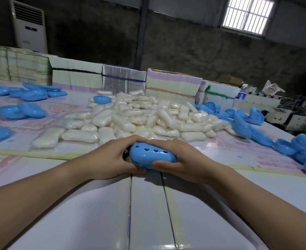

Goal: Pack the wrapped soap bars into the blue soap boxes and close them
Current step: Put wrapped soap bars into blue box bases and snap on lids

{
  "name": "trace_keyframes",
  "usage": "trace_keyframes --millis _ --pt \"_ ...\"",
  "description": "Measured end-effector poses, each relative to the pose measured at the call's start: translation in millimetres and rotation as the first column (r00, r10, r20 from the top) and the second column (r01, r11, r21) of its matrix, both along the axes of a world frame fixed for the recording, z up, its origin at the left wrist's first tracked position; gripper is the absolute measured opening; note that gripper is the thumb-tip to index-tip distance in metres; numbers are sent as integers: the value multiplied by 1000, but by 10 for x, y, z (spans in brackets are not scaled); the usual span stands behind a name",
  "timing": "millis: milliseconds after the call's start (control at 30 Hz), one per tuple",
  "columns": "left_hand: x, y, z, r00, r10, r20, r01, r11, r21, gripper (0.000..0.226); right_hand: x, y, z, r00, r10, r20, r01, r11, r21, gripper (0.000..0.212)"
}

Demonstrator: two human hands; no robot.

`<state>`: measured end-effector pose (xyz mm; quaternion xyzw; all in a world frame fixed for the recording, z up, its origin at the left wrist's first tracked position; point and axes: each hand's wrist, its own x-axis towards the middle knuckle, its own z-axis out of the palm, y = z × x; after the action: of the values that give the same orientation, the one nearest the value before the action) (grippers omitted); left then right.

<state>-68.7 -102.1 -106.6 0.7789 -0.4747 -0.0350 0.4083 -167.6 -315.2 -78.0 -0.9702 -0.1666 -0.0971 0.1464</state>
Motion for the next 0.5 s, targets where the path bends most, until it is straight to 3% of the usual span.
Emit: trace_keyframes --millis 167,333,500 --pt "-3 -1 5 996 -22 82 19 999 34 59 7 -24 -31 999 -20 37 21 999 -41 68" --pt "-5 -8 4 996 -23 91 20 999 29 50 -12 8 -68 985 -50 164 42 998 48 62" --pt "-18 -6 5 985 44 167 -54 997 57 70 -10 12 -49 976 -138 170 127 989 74 57"
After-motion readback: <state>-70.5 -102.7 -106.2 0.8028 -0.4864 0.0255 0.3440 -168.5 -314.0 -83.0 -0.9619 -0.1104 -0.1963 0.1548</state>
